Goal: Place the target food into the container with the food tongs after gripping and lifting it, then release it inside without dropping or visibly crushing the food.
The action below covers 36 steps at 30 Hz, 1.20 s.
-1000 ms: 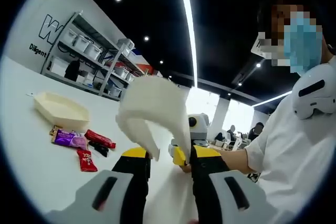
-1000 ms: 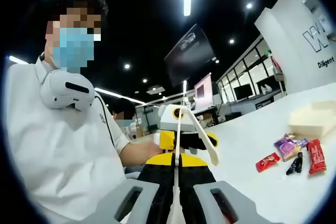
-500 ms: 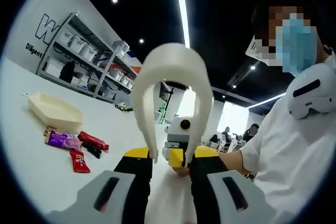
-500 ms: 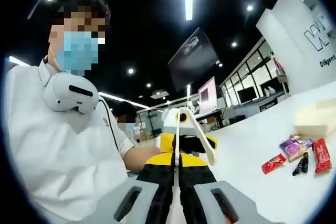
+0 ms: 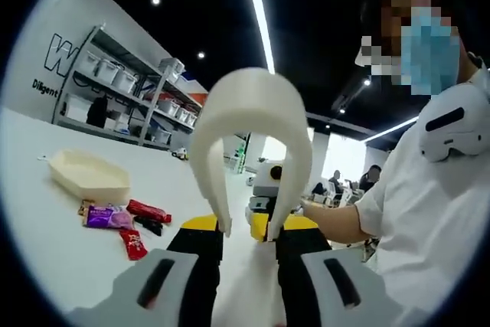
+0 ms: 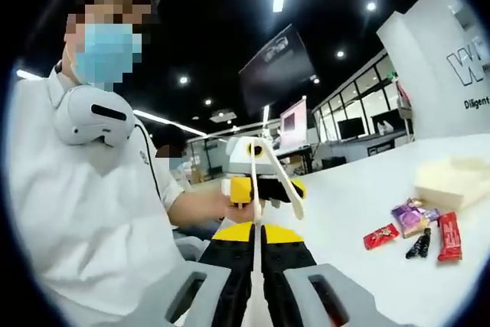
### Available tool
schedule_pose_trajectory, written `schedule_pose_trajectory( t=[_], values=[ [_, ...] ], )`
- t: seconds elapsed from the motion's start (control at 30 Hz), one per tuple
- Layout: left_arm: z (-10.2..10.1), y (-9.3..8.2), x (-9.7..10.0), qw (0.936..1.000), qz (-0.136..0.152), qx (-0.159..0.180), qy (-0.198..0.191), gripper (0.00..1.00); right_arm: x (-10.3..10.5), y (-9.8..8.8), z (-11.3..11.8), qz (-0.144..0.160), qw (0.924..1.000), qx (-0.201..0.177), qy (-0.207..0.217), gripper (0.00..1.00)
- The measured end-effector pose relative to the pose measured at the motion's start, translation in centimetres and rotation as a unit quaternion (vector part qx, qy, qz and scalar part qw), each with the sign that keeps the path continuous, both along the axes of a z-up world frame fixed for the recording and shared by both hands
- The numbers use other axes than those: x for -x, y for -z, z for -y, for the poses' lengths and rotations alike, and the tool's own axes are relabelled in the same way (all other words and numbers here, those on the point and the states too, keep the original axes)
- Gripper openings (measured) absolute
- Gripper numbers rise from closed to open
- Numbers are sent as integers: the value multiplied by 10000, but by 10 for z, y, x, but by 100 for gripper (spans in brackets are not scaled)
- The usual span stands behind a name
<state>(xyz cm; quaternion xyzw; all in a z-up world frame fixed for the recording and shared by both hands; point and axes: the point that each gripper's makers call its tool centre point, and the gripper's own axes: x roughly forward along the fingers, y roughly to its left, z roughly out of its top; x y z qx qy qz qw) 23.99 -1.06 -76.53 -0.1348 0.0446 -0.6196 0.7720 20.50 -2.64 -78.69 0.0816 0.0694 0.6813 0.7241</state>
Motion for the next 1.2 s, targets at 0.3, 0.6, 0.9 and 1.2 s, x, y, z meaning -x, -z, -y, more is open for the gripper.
schedule_pose_trajectory(
  t=[0.3, 0.6, 0.9, 1.2],
  values=[
    [-6, 4, -20, 9983, 346, -415, -233, 25, -12, 8, 11, 186, 9979, 428, 440, 0],
    [-8, 13, -48, 9939, 398, -763, -688, 25, -24, 16, 19, 293, 9918, 816, 941, 0],
    [-9, 14, -64, 9920, 485, -889, -753, 25, -39, 31, 33, 409, 9807, 1312, 1393, 4],
    [-10, 10, -76, 9901, 637, -1047, -689, 25, -46, 43, 37, 689, 9627, 2024, 1657, 23]
  ],
)
